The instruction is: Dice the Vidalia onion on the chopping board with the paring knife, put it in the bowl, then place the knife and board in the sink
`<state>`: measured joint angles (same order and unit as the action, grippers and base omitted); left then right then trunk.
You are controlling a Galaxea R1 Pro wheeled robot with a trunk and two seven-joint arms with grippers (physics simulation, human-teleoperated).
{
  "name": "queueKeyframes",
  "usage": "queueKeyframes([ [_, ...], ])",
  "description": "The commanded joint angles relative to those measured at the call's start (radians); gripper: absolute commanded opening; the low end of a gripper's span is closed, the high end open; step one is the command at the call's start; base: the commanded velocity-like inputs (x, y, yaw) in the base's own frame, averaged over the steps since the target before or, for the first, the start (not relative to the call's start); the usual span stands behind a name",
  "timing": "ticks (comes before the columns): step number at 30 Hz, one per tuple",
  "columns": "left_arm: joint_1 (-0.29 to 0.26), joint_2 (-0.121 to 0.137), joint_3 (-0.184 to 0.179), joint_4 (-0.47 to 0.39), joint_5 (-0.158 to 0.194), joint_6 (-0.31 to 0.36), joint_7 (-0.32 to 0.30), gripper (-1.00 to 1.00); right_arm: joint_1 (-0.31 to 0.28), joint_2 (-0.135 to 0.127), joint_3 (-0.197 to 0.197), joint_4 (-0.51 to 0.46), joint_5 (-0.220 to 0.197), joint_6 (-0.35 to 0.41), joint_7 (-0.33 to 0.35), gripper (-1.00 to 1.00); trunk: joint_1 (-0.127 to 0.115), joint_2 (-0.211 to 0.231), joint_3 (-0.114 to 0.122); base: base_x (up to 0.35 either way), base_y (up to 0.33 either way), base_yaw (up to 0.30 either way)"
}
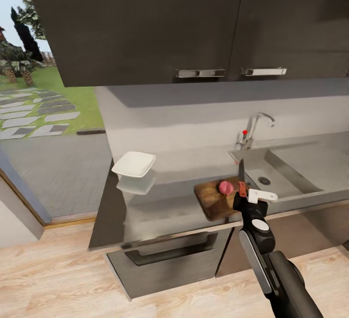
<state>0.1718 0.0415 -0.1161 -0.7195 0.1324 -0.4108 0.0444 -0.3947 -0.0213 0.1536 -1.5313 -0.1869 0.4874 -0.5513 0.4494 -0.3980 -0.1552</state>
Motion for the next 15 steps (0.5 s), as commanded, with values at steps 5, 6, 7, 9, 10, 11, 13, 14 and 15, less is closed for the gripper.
queueKeyframes([
  [5, 0.0, 0.001, -0.007, -0.001, 0.01, -0.002, 0.005, 1.0, -0.001, -0.004, 0.028, -0.014, -0.004, 0.005, -0.014, -1.0, 0.001, -0.002, -0.001, 0.0, -0.058, 0.0],
  [6, 0.0, 0.001, -0.007, -0.001, 0.01, -0.002, 0.005, 1.0, -0.001, -0.005, 0.032, -0.017, -0.003, 0.006, -0.014, -1.0, 0.001, -0.002, -0.001, 0.0, -0.012, 0.0],
  [7, 0.0, 0.001, -0.007, -0.001, 0.01, -0.002, 0.005, 1.0, -0.001, -0.005, 0.041, -0.023, 0.002, 0.007, -0.016, -1.0, 0.001, -0.002, -0.001, 0.0, -0.008, 0.0],
  [9, 0.0, 0.001, -0.007, -0.001, 0.01, -0.002, 0.005, 1.0, -0.001, -0.006, 0.075, -0.034, 0.043, 0.009, -0.018, -1.0, 0.001, -0.002, -0.001, 0.0, -0.003, 0.0],
  [10, 0.0, 0.001, -0.007, -0.001, 0.01, -0.002, 0.005, 1.0, -0.001, -0.005, 0.09, -0.038, 0.067, 0.009, -0.019, -1.0, 0.001, -0.002, -0.001, 0.0, -0.002, 0.0],
  [11, 0.0, 0.001, -0.007, -0.001, 0.01, -0.002, 0.005, 1.0, -0.001, -0.004, 0.105, -0.04, 0.092, 0.009, -0.019, -1.0, 0.001, -0.002, -0.001, 0.0, -0.001, 0.0],
  [13, 0.0, 0.001, -0.007, -0.001, 0.01, -0.002, 0.005, 1.0, -0.001, -0.002, 0.123, -0.042, 0.128, 0.01, -0.019, -1.0, 0.001, -0.002, -0.001, 0.0, -0.008, 0.012],
  [14, 0.0, 0.001, -0.007, -0.001, 0.01, -0.002, 0.005, 1.0, -0.001, -0.002, 0.128, -0.043, 0.137, 0.011, -0.019, -1.0, 0.001, -0.002, -0.001, 0.0, -0.048, 0.099],
  [15, 0.0, 0.001, -0.007, -0.001, 0.01, -0.002, 0.005, 1.0, -0.001, -0.001, 0.131, -0.043, 0.143, 0.011, -0.019, -1.0, 0.001, -0.002, -0.001, 0.0, -0.089, 0.166],
])
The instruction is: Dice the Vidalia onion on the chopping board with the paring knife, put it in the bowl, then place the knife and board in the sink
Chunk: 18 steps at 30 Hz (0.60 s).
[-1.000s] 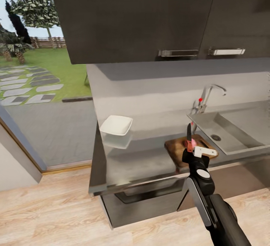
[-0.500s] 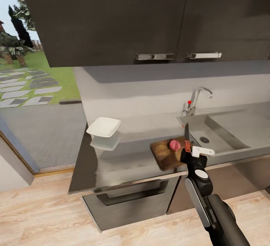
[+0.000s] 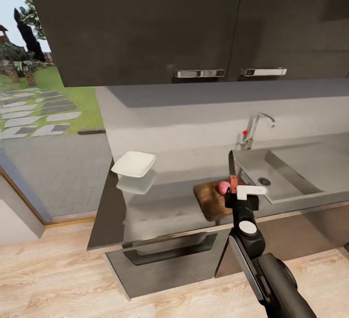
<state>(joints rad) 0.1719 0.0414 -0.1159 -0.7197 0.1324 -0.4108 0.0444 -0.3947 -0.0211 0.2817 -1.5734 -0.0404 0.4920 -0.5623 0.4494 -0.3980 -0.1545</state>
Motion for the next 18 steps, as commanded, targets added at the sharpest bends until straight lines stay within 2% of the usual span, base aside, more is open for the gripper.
queueKeyframes([
  [1, 0.0, 0.002, -0.007, -0.001, 0.01, -0.002, 0.005, 1.0, -0.001, -0.001, 0.006, -0.002, 0.003, 0.007, -0.008, -1.0, 0.001, -0.002, -0.002, 0.0, -0.184, 0.244],
  [8, 0.0, 0.002, -0.007, -0.001, 0.01, -0.002, 0.005, 1.0, -0.001, 0.0, 0.008, -0.002, 0.007, 0.007, -0.008, -1.0, 0.001, -0.002, -0.002, 0.0, -0.242, 0.168],
  [18, 0.0, 0.002, -0.007, -0.001, 0.01, -0.002, 0.005, 1.0, -0.001, 0.0, 0.016, -0.002, 0.007, 0.008, -0.009, -1.0, 0.001, -0.002, -0.002, 0.0, -0.256, 0.015],
])
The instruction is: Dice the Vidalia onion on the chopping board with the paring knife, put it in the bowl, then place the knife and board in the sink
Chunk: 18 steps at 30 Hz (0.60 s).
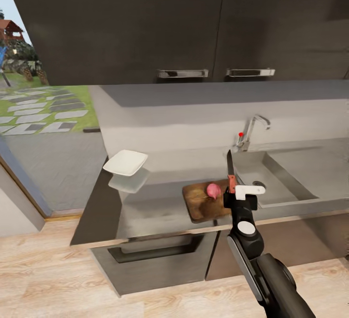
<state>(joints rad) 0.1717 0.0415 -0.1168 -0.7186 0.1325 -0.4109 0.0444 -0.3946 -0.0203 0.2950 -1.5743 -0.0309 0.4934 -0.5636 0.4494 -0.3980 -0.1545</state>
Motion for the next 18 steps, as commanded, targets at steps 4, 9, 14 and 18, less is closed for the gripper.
queueKeyframes([
  [4, 0.0, 0.0, -0.006, 0.016, 0.01, -0.004, 0.005, 1.0, -0.001, 0.013, 0.015, 0.016, 0.012, 0.017, -0.025, -1.0, 0.001, -0.002, -0.002, 0.0, -0.064, 0.0],
  [9, 0.0, 0.0, -0.006, 0.026, 0.01, -0.005, 0.005, 1.0, -0.001, 0.003, -0.014, 0.02, -0.018, -0.011, 0.001, -1.0, 0.001, -0.002, -0.002, 0.0, 0.0, 0.0],
  [14, 0.0, 0.0, -0.006, 0.032, 0.01, -0.005, 0.005, 1.0, -0.001, -0.007, -0.042, 0.011, -0.03, -0.038, 0.004, -1.0, 0.001, -0.002, -0.002, 0.0, 0.0, 0.0],
  [18, 0.0, 0.0, -0.006, 0.033, 0.01, -0.005, 0.005, 1.0, -0.001, -0.007, -0.06, 0.007, -0.03, -0.06, 0.004, -1.0, 0.001, -0.002, -0.002, 0.0, -0.101, 0.092],
])
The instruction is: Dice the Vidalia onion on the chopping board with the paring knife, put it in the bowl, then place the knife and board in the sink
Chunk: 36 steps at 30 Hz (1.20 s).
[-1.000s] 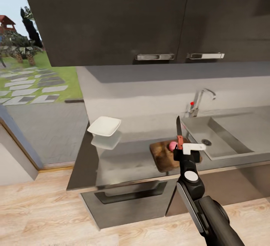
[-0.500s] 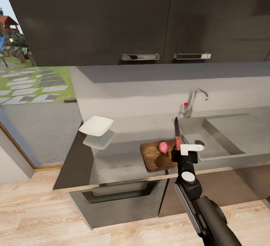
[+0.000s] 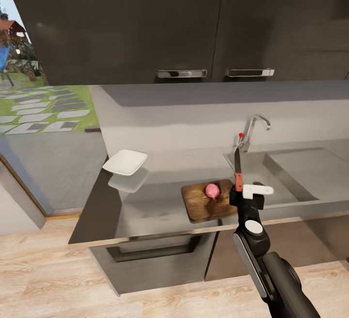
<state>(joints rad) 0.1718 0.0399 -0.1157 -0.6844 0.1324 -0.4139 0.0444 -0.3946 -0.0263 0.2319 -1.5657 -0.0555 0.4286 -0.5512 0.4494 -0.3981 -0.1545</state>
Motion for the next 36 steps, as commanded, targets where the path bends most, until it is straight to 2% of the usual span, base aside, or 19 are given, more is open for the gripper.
queueKeyframes([
  [1, 0.0, 0.002, -0.007, -0.001, 0.01, -0.002, 0.005, 1.0, -0.001, -0.001, 0.003, -0.002, -0.006, -0.001, -0.009, -1.0, 0.001, -0.002, -0.002, 0.0, -0.212, 0.234],
  [6, 0.0, 0.002, -0.007, -0.001, 0.01, -0.002, 0.005, 1.0, -0.001, -0.001, 0.003, -0.002, -0.006, -0.025, -0.009, -1.0, 0.001, -0.002, -0.002, 0.0, -0.241, 0.266],
  [17, 0.0, 0.002, -0.007, -0.001, 0.01, -0.002, 0.005, 1.0, -0.001, -0.001, 0.003, -0.002, -0.007, -0.024, -0.009, -1.0, 0.001, -0.002, -0.002, -0.004, -0.256, 0.282],
  [22, 0.0, 0.002, -0.007, -0.001, 0.01, -0.002, 0.005, 1.0, -0.001, -0.002, 0.003, -0.002, -0.005, -0.022, -0.009, -1.0, 0.001, -0.002, -0.002, -0.073, -0.251, 0.125],
  [24, 0.0, 0.002, -0.007, -0.001, 0.01, -0.002, 0.005, 1.0, -0.001, -0.003, 0.005, -0.002, 0.025, -0.019, -0.01, -1.0, 0.001, -0.002, -0.002, -0.016, -0.101, 0.015],
  [27, 0.0, 0.002, -0.007, -0.001, 0.01, -0.002, 0.005, 1.0, -0.001, -0.001, 0.007, -0.002, 0.103, -0.015, -0.011, -1.0, 0.001, -0.002, -0.002, -0.006, -0.035, 0.005],
  [29, 0.0, 0.002, -0.007, -0.001, 0.01, -0.002, 0.005, 1.0, -0.001, 0.0, 0.008, -0.003, 0.141, -0.011, -0.011, -1.0, 0.001, -0.002, -0.002, -0.002, -0.011, 0.002],
  [31, 0.0, 0.002, -0.007, -0.001, 0.01, -0.002, 0.005, 1.0, -0.001, 0.001, 0.01, -0.006, 0.158, 0.008, -0.011, -1.0, 0.001, -0.002, -0.002, -0.001, -0.005, 0.001],
  [34, 0.0, 0.002, -0.007, -0.002, 0.01, -0.002, 0.005, 1.0, -0.001, 0.0, 0.016, -0.016, 0.169, 0.118, -0.006, -1.0, 0.001, -0.002, -0.002, 0.0, -0.001, 0.0],
  [36, 0.0, 0.002, -0.007, -0.003, 0.01, -0.002, 0.005, 1.0, -0.001, 0.0, 0.017, -0.025, 0.176, 0.156, -0.005, -1.0, 0.001, -0.002, -0.002, 0.0, 0.0, 0.0],
])
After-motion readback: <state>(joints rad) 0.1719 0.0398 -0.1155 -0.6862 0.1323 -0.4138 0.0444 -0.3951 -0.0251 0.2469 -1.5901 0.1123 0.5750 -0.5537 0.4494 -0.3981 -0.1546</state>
